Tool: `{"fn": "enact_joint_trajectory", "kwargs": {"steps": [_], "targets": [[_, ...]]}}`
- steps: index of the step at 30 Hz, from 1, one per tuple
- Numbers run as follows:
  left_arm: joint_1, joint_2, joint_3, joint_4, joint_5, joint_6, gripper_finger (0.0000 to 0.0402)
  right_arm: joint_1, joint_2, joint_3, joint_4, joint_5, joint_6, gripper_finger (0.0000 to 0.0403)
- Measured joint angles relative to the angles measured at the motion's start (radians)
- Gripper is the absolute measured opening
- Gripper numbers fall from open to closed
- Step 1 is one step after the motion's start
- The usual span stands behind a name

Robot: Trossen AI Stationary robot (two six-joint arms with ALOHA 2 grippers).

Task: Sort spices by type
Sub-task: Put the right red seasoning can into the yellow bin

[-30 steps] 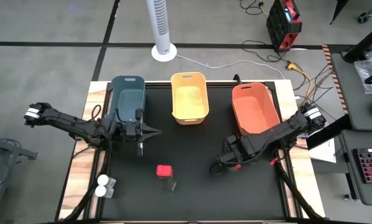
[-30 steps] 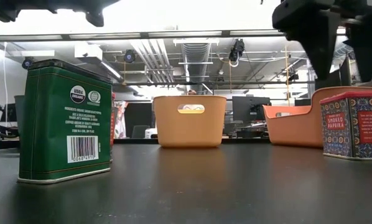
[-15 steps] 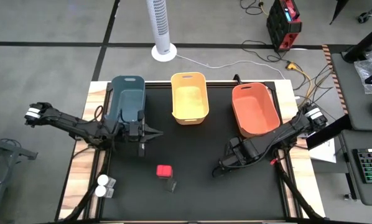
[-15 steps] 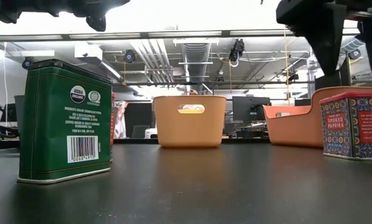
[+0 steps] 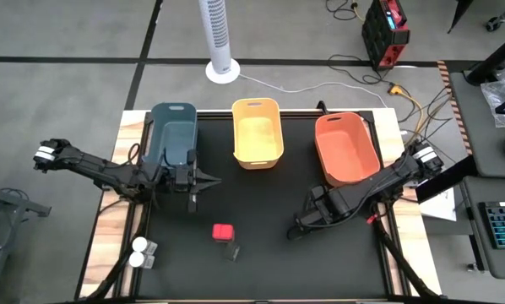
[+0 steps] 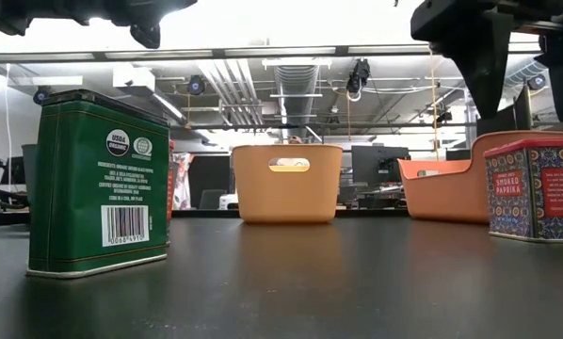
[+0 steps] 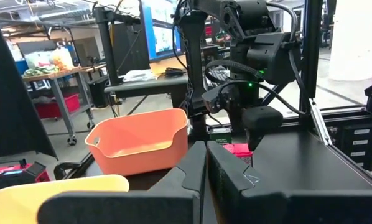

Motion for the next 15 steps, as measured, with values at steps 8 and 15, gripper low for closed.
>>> {"fn": "enact_joint_trajectory", "kwargs": {"steps": [8,15], "targets": [[0.0,0.0,0.0,-0.007,0.0,0.0,0.0,-0.013,0.0,-0.007,0.011,0.016,0.016,0.0398],[0.0,0.0,0.0,-0.007,0.0,0.0,0.0,-0.048,0.0,-0.058,0.031,-0.042,-0.054,0.0398]]}}
